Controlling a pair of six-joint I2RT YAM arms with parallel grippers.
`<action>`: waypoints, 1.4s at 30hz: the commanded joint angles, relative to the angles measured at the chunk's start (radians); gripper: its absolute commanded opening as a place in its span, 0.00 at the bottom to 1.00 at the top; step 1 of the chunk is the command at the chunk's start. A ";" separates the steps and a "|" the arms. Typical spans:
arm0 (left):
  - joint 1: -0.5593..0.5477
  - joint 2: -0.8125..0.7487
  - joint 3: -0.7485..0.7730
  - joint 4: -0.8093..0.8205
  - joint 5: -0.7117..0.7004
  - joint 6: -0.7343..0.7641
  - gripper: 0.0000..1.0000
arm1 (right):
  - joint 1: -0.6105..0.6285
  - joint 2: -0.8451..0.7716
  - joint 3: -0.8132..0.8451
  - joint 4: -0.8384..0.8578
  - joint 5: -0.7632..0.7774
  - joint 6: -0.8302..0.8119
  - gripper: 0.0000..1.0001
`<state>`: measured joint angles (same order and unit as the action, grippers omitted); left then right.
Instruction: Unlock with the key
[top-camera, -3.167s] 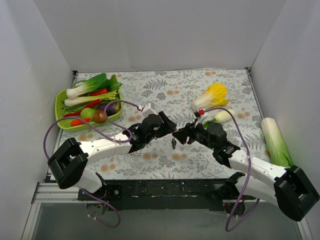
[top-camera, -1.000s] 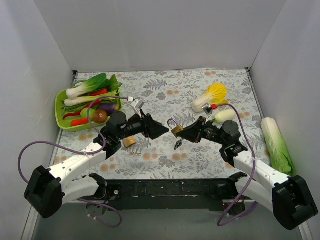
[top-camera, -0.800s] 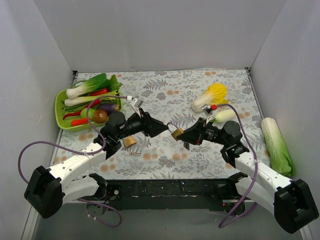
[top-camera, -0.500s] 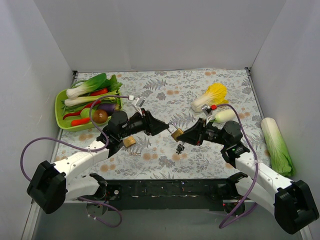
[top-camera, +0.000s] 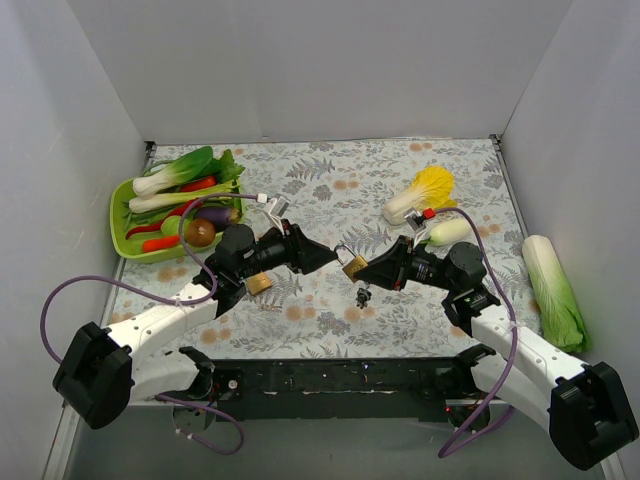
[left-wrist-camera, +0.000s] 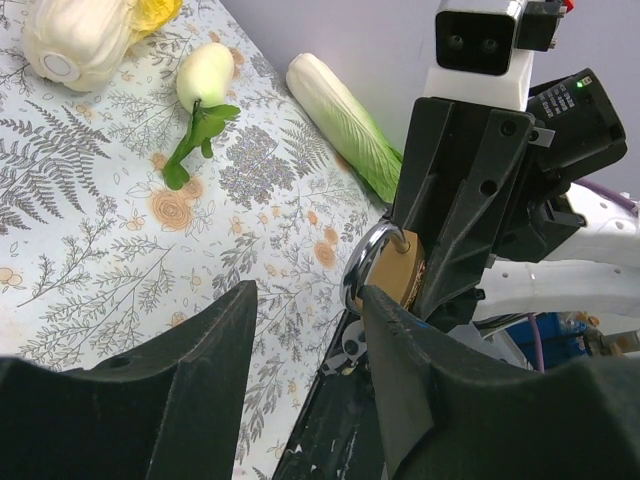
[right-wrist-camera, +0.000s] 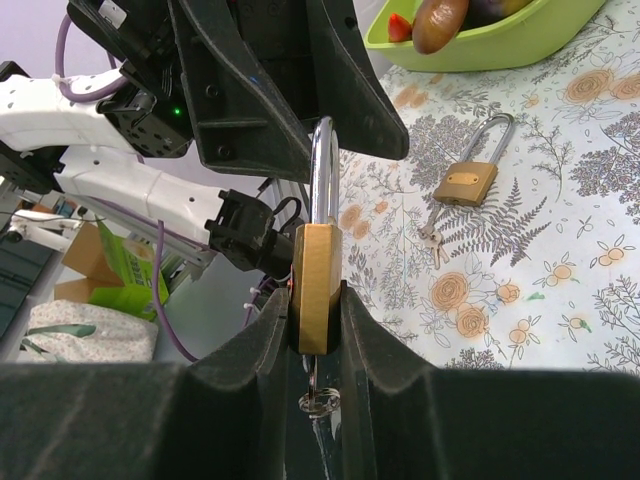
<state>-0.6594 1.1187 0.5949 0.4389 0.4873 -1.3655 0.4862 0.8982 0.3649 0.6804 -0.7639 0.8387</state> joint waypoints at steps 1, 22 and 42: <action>-0.006 0.000 -0.014 0.014 -0.001 0.006 0.46 | 0.002 -0.010 0.060 0.100 0.006 0.022 0.01; -0.057 0.070 -0.007 0.130 -0.090 -0.021 0.45 | 0.008 0.016 0.036 0.183 0.006 0.080 0.01; -0.078 0.196 0.063 0.219 -0.125 -0.046 0.44 | 0.032 0.050 0.000 0.252 0.011 0.105 0.01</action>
<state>-0.7296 1.3136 0.6193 0.5964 0.3790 -1.4048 0.5045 0.9440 0.3626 0.7959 -0.7582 0.9199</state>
